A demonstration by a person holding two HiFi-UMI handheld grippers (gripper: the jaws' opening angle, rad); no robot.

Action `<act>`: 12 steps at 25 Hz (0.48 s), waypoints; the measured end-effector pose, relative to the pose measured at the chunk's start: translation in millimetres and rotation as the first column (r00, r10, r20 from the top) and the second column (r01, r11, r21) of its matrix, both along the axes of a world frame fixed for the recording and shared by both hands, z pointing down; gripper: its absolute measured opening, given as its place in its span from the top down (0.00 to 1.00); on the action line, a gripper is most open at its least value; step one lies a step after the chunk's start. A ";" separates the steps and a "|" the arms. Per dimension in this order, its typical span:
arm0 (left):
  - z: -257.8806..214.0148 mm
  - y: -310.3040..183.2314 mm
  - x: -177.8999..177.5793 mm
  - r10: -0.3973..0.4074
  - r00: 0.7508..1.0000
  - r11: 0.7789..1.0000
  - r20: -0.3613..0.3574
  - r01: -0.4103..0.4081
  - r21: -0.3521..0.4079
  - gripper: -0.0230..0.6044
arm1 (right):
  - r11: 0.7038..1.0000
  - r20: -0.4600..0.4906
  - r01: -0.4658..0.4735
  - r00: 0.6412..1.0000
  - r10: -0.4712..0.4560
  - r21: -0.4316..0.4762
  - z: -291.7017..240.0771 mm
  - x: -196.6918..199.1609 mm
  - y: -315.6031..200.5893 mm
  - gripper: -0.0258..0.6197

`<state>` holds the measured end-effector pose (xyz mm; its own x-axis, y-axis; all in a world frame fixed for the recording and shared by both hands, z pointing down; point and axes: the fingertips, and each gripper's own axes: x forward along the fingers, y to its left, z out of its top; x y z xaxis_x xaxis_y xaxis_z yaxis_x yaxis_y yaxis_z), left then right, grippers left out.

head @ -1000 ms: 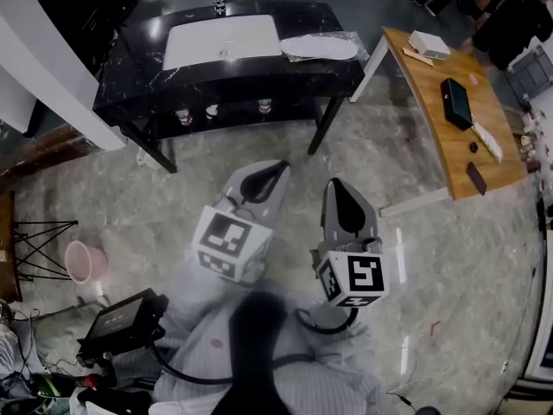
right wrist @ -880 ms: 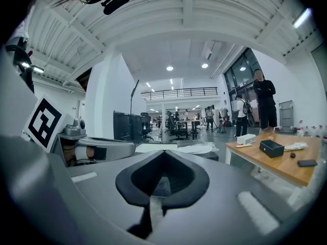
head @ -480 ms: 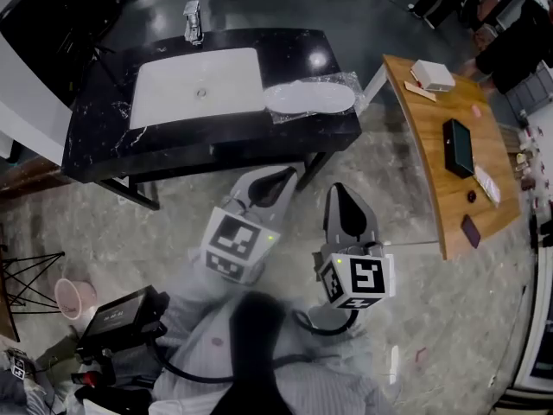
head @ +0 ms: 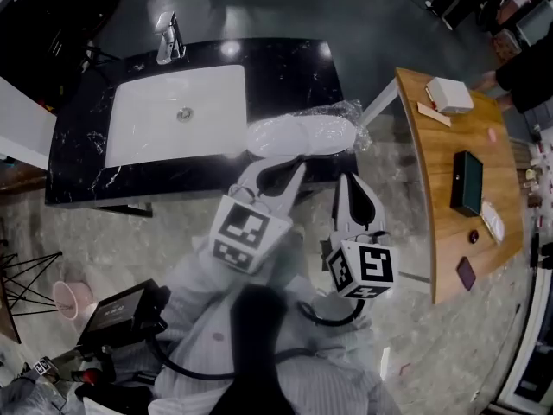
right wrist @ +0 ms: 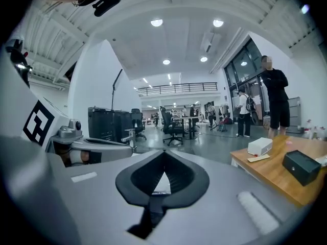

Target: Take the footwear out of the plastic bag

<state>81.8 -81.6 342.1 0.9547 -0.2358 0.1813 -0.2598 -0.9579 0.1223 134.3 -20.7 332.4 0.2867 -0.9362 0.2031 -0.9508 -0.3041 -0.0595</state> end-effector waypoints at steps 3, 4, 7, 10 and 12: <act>10.1 -26.5 31.7 -0.066 0.998 0.998 0.014 0.066 -0.010 0.96 | 0.997 0.009 0.069 0.998 -0.069 -0.018 10.5 35.3 -27.8 0.94; 12.3 -34.8 42.3 -0.097 0.995 0.995 0.017 0.097 -0.012 0.96 | 0.995 0.011 0.101 0.995 -0.100 -0.023 12.6 46.7 -37.4 0.94; 17.8 -54.7 72.8 -0.196 0.980 0.980 0.034 0.197 -0.029 0.96 | 0.979 0.022 0.202 0.979 -0.202 -0.038 14.6 80.3 -62.3 0.94; 27.0 -70.3 95.6 -0.283 0.956 0.956 0.073 0.288 -0.061 0.96 | 0.944 0.049 0.320 0.947 -0.317 -0.077 23.0 105.7 -82.8 0.94; 36.8 -79.8 105.4 -0.327 0.939 0.938 0.107 0.336 -0.085 0.96 | 0.914 0.080 0.391 0.920 -0.384 -0.111 34.2 118.5 -95.1 0.94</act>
<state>187.2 -161.4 378.9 0.8041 -0.5121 0.3021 -0.5747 -0.7996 0.1742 252.9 -115.7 366.6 -0.1085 -0.9385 0.3279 -0.9917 0.0791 -0.1017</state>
